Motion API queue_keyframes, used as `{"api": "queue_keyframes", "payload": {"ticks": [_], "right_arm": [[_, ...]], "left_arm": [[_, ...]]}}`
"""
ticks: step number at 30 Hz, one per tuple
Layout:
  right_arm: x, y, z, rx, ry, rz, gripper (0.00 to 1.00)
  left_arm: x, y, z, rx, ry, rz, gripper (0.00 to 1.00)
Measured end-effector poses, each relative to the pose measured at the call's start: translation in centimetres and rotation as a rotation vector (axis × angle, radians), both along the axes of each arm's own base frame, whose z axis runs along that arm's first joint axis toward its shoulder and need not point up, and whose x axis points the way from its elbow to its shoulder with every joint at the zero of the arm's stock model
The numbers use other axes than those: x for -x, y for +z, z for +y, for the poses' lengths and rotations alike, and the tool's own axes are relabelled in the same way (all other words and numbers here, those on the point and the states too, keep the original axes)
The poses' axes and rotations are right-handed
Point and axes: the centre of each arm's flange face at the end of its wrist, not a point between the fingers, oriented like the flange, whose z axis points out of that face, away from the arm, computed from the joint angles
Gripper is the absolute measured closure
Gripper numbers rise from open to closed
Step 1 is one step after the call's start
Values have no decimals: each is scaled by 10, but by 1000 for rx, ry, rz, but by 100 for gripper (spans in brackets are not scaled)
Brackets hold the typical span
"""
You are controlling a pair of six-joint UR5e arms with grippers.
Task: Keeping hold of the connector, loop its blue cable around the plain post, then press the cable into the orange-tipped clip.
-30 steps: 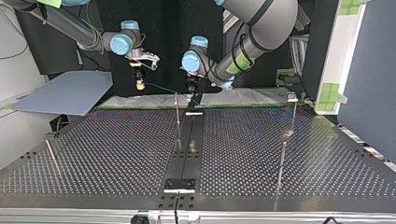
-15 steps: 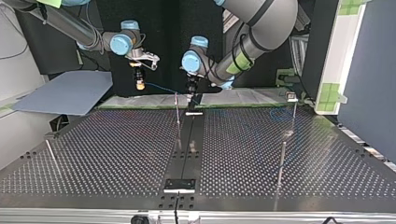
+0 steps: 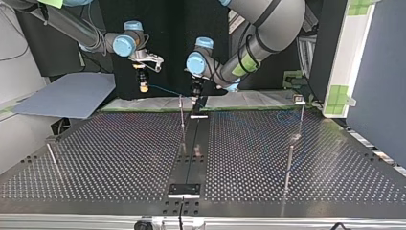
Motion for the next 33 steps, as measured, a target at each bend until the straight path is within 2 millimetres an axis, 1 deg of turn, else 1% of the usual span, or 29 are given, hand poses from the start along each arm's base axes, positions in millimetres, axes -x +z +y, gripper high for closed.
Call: {"api": "queue_keyframes", "payload": {"ticks": [17,33], "right_arm": [[0,0,0,0,0,0,100],[0,0,0,0,0,0,100]], "left_arm": [[-1,0,1,-2,5,0,0],[-7,-1,12,-18,50,4,0]]}}
